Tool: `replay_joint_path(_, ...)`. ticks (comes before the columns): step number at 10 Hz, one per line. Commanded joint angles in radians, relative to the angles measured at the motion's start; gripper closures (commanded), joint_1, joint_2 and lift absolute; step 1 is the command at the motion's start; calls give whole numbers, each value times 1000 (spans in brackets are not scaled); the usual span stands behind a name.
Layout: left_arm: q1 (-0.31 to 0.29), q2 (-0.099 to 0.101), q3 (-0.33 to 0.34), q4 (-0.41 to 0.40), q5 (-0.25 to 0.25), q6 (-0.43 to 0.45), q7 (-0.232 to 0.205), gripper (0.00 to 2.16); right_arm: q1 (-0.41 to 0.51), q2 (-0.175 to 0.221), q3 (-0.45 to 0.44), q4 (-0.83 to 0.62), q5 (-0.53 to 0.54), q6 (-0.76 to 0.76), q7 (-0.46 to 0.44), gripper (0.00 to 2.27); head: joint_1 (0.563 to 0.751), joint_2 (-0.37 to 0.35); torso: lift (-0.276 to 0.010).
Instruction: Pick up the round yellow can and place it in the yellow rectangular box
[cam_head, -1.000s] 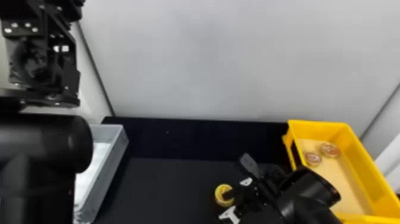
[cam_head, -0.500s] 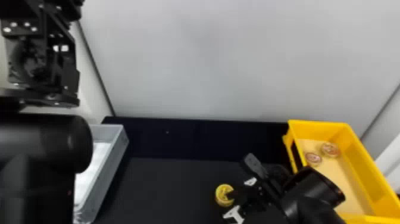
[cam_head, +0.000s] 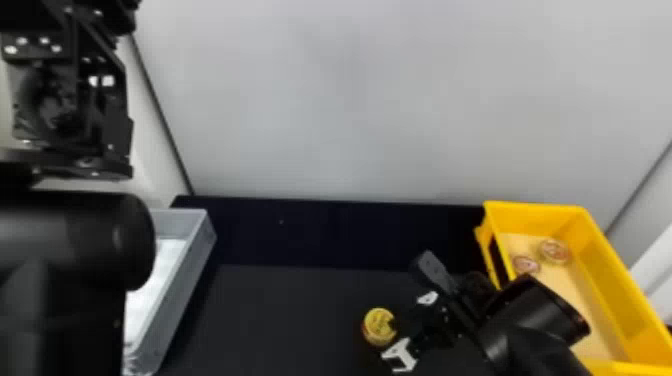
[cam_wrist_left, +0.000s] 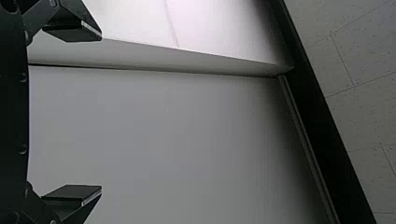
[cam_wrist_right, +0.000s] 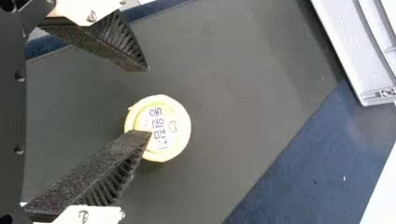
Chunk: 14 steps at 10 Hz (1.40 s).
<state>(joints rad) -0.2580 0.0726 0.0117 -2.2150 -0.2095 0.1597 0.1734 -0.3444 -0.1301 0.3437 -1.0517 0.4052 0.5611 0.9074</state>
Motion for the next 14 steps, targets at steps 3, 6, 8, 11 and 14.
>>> replay_joint_path(3,-1,4,1,0,1,1,0,125,7,-11,-1,-28,3,7,4,107,663,54,-10)
replay_joint_path(6,-1,4,-1,0,1,1,0,124,7,-13,3,-76,-8,5,7,105,663,54,-10)
replay_joint_path(8,2,3,-1,1,1,1,0,124,-4,-23,12,-120,-12,10,6,99,663,54,-10)
replay_joint_path(11,0,1,-3,3,1,-2,2,124,-2,-23,23,-91,-12,2,0,96,663,54,-10)
replay_joint_path(14,-4,-2,-12,8,-1,-2,2,124,-27,-2,23,12,-23,-50,-29,90,663,54,-10)
